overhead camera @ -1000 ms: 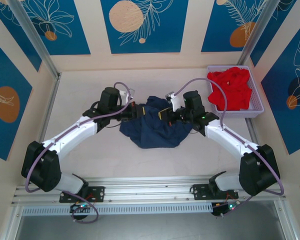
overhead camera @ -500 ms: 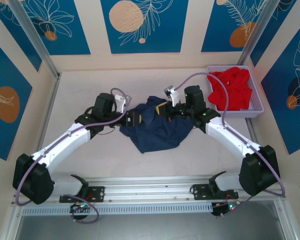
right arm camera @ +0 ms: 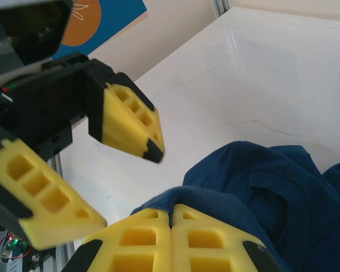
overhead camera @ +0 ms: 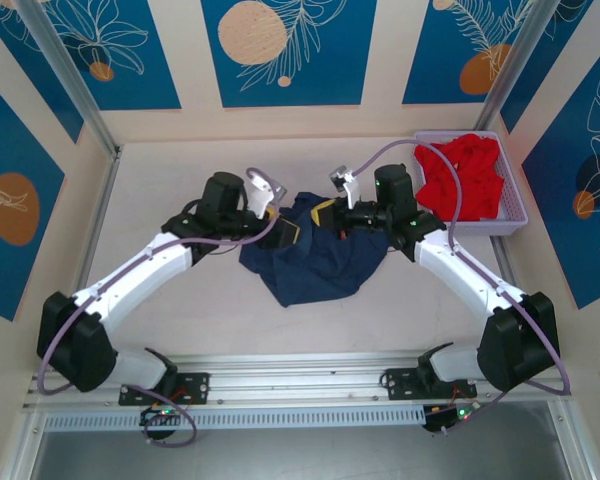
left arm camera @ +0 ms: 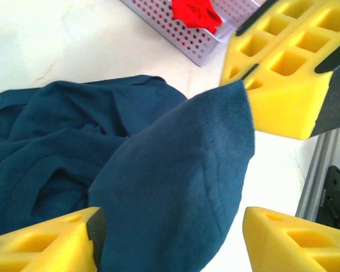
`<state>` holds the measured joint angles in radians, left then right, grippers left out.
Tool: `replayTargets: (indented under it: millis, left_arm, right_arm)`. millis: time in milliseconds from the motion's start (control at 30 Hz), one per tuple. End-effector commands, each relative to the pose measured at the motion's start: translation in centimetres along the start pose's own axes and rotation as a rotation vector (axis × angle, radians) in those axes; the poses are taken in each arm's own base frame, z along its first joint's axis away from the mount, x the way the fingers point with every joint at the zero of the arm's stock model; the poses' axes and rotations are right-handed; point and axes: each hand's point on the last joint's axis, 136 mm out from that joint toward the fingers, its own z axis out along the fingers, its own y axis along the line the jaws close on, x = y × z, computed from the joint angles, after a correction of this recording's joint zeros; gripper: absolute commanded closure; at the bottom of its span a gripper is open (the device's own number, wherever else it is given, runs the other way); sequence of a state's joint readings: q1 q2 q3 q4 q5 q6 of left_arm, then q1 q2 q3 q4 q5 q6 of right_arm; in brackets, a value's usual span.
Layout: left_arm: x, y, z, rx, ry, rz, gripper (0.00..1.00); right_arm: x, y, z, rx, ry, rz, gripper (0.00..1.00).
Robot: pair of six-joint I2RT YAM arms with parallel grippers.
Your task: Fold the inside-out t-shirt
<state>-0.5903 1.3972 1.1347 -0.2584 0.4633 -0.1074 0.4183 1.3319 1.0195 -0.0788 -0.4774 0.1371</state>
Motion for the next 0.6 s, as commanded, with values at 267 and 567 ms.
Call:
replayTargets:
  millis: [267,567]
  left_arm:
    - [-2.0,-2.4,2.1,0.138,-0.003,0.125,0.42]
    - [-2.2,-2.4,2.3,0.145,-0.003,0.114,0.81]
  right_arm:
    - [0.4,0.5,-0.4,-0.024,0.016,0.024,1.0]
    - [0.9,0.2,-0.3,-0.015,0.034,0.043,1.0]
